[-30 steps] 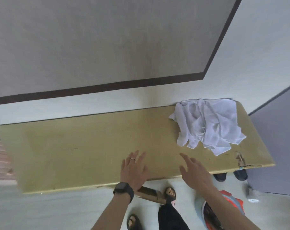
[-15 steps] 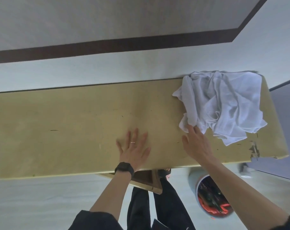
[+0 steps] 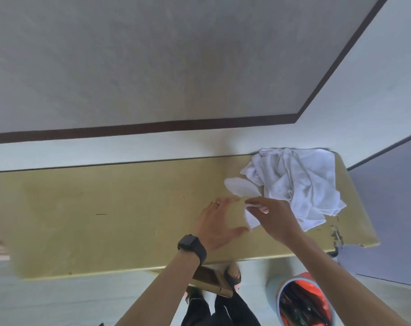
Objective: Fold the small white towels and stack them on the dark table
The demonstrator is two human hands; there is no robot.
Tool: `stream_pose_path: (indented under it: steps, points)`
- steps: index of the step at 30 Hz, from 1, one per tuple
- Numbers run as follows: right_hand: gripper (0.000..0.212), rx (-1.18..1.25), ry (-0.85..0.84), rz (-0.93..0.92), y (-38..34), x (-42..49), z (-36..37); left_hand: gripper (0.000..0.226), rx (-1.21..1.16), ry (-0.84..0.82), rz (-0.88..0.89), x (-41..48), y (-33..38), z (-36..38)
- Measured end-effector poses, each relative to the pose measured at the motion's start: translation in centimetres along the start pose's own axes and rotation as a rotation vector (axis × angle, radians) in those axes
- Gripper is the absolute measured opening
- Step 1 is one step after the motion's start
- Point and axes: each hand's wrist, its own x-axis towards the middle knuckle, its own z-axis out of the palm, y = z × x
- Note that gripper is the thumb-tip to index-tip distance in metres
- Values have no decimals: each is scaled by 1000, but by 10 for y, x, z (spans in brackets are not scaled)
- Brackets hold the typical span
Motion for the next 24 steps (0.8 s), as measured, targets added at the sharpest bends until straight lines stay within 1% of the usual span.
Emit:
stream_pose_path:
  steps: [2,5,7,9,11,13,15,18,22,24]
  points:
    - [15,38,20,-17,-20,-7,-8,71,-14,42,-3,-16,11,-13]
    - [15,78,-33,-45,-48,-17,-14,56,-96,107,-21,-36,17,-29]
    - [15,73,-53,-91,-61,-23,-14,49,-59,142,14,-45,20,-40]
    - [16,35,-61,-147,-73,-27,-14,45,34,170,48,-52,22,-51]
    - [15,-20,-60,-211,-81,-28,-15,36,158,200,77,-56,21,-62]
    - [13,-55,-75,-235,-85,-28,-16,32,212,216,88,-60,18,-77]
    - [13,-78,-77,-237,-90,-27,-18,33,207,204,84,-64,14,-94]
    - [19,-195,-48,-295,-98,-27,-24,31,199,188,86,-69,10,-117]
    - [18,-275,-41,-364,-105,-25,-34,19,150,236,81,-72,4,-145]
    - [17,-315,-28,-415,-106,-20,-37,17,123,265,40,-72,-1,-157]
